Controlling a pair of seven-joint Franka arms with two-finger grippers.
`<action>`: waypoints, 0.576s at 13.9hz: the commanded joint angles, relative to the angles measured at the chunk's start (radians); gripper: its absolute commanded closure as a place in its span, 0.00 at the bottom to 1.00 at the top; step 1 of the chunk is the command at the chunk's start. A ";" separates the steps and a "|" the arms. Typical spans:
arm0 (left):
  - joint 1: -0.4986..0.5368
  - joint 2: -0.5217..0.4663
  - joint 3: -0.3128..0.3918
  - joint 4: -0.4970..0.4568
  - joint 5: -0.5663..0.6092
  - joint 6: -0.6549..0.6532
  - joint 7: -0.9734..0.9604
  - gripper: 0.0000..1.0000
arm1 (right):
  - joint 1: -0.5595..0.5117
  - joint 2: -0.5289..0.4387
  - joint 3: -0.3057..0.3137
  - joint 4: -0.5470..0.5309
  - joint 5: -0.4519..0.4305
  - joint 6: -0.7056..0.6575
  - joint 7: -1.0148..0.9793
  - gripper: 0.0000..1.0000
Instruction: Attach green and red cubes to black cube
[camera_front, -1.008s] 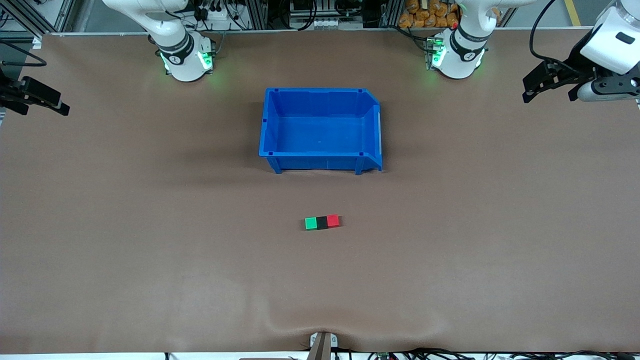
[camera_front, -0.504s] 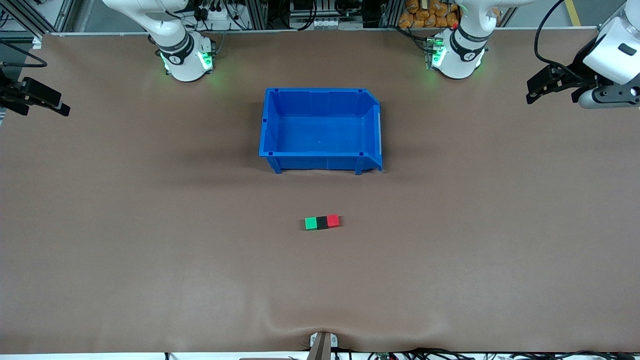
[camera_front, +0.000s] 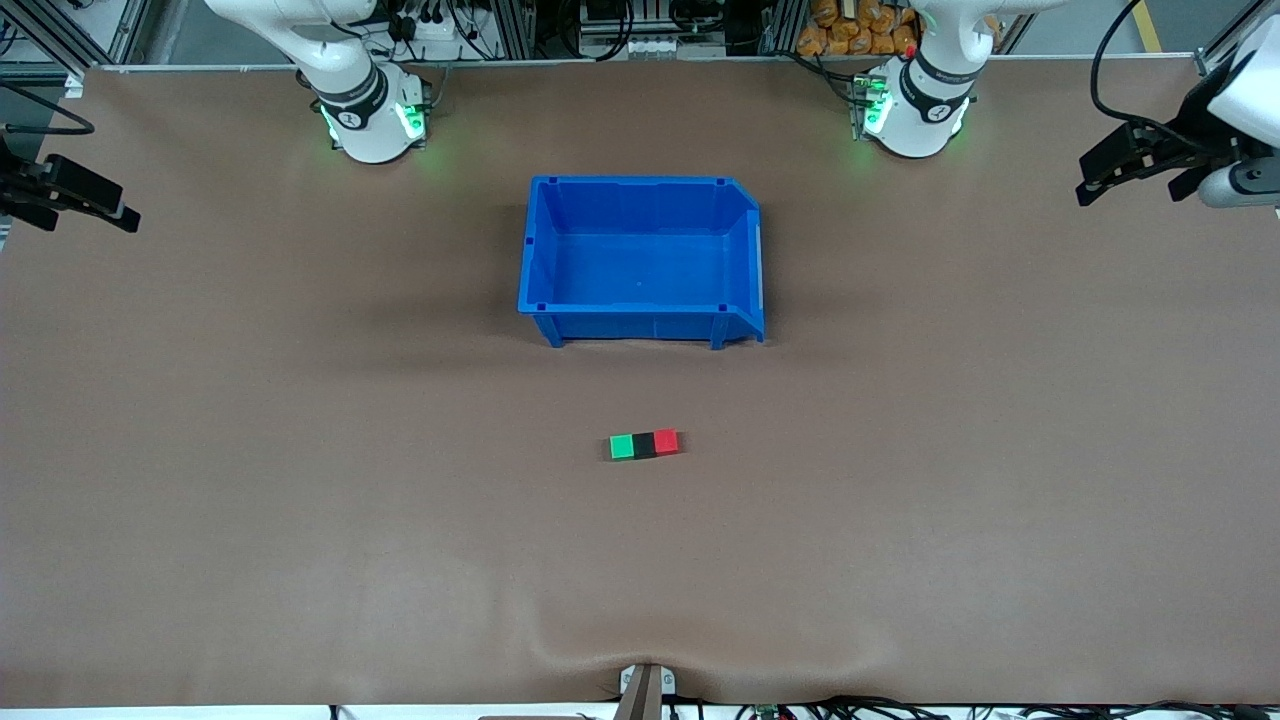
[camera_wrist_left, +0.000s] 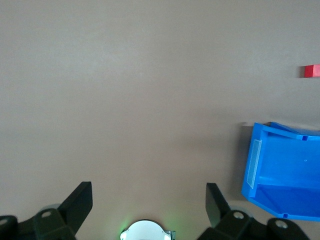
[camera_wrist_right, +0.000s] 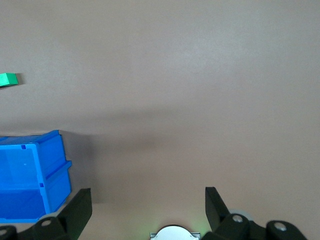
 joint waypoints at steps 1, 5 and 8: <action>0.020 0.021 -0.007 0.027 0.021 -0.023 0.015 0.00 | -0.011 0.008 0.013 0.008 -0.007 -0.001 0.011 0.00; 0.040 0.034 -0.009 0.029 0.021 -0.023 0.018 0.00 | -0.011 0.008 0.013 0.016 0.002 -0.011 0.012 0.00; 0.038 0.031 -0.018 0.030 0.022 -0.023 0.018 0.00 | -0.001 0.008 0.015 0.023 0.003 -0.011 0.012 0.00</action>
